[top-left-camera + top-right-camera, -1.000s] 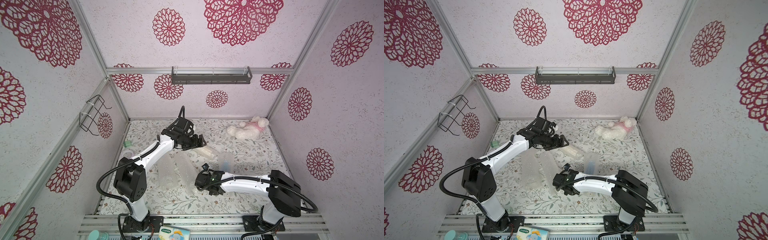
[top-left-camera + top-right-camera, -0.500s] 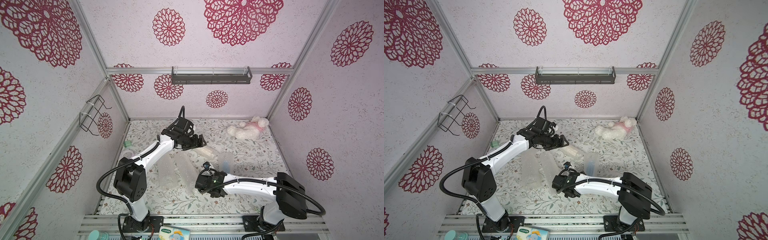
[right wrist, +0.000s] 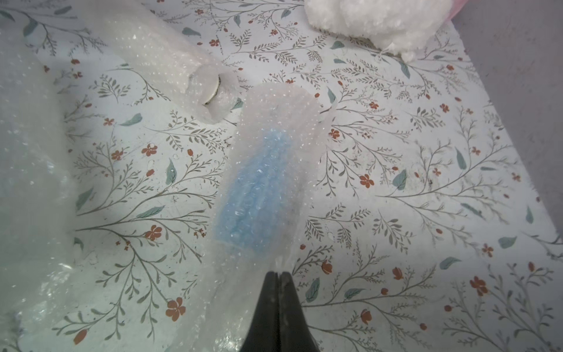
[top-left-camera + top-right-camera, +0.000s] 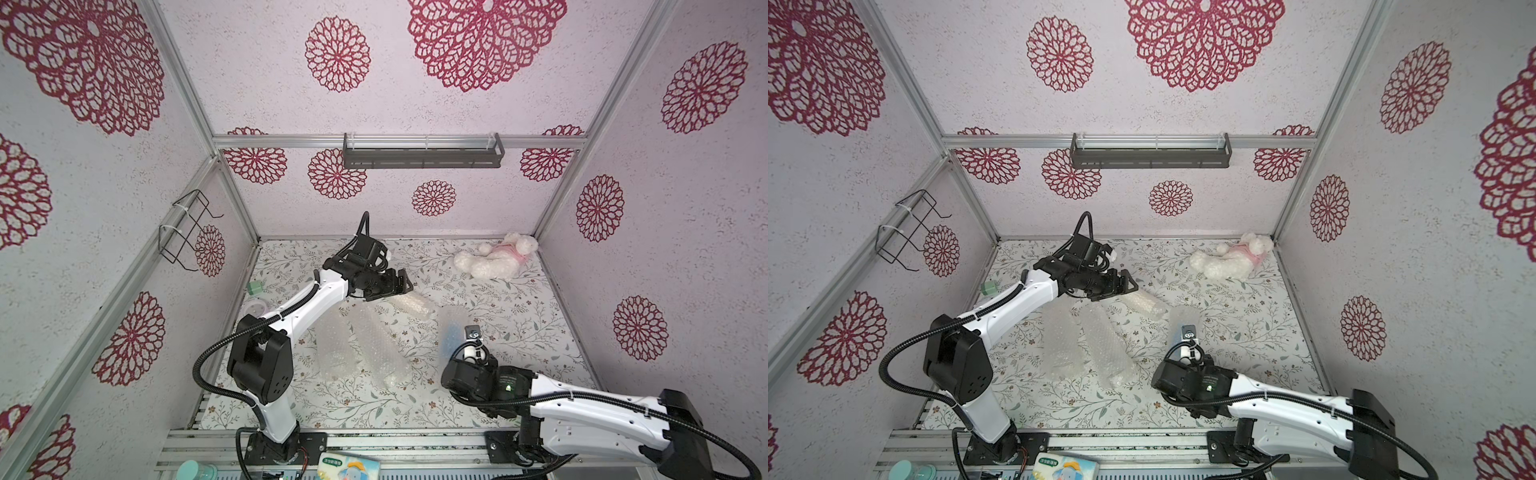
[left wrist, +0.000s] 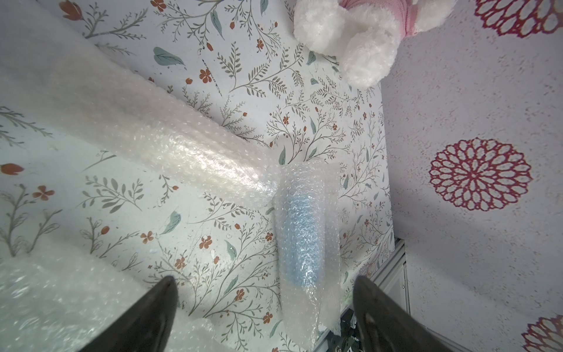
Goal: Unwrap the vase from the bubble wrap
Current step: Unwrap the bubble wrap at the center of the board.
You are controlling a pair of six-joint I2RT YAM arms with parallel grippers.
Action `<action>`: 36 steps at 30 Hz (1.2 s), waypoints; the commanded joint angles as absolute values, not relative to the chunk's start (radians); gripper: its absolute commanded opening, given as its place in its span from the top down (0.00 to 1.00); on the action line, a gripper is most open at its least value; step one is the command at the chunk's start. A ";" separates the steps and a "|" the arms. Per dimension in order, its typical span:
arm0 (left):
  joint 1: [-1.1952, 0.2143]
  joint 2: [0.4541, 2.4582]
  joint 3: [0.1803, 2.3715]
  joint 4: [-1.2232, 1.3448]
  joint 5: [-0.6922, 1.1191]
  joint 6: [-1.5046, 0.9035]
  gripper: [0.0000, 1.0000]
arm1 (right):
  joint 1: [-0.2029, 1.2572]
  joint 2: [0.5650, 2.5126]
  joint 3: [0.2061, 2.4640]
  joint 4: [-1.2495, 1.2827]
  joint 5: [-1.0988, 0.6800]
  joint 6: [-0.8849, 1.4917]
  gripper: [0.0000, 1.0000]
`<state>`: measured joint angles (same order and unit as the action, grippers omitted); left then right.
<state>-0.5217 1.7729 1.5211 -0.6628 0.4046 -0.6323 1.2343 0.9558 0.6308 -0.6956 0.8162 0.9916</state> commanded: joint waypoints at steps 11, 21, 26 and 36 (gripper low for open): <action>-0.651 1.816 1.560 -0.687 0.240 -0.573 0.08 | 1.234 0.739 0.459 -0.627 0.834 1.242 0.67; -0.757 1.924 1.688 -0.764 0.157 -0.567 0.09 | 1.235 0.530 0.545 -0.865 0.936 1.217 0.31; -0.808 2.003 1.750 -0.797 0.129 -0.577 0.10 | 1.231 0.492 0.632 -0.969 0.961 1.170 0.30; -0.890 2.091 1.820 -0.805 0.087 -0.597 0.10 | 1.216 0.458 0.718 -1.051 0.929 1.127 0.32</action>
<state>-0.8677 2.0747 1.7824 -0.7918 0.1154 -0.5880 1.2251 0.4633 0.6975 -0.9882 0.8959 1.1240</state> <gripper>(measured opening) 0.898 0.684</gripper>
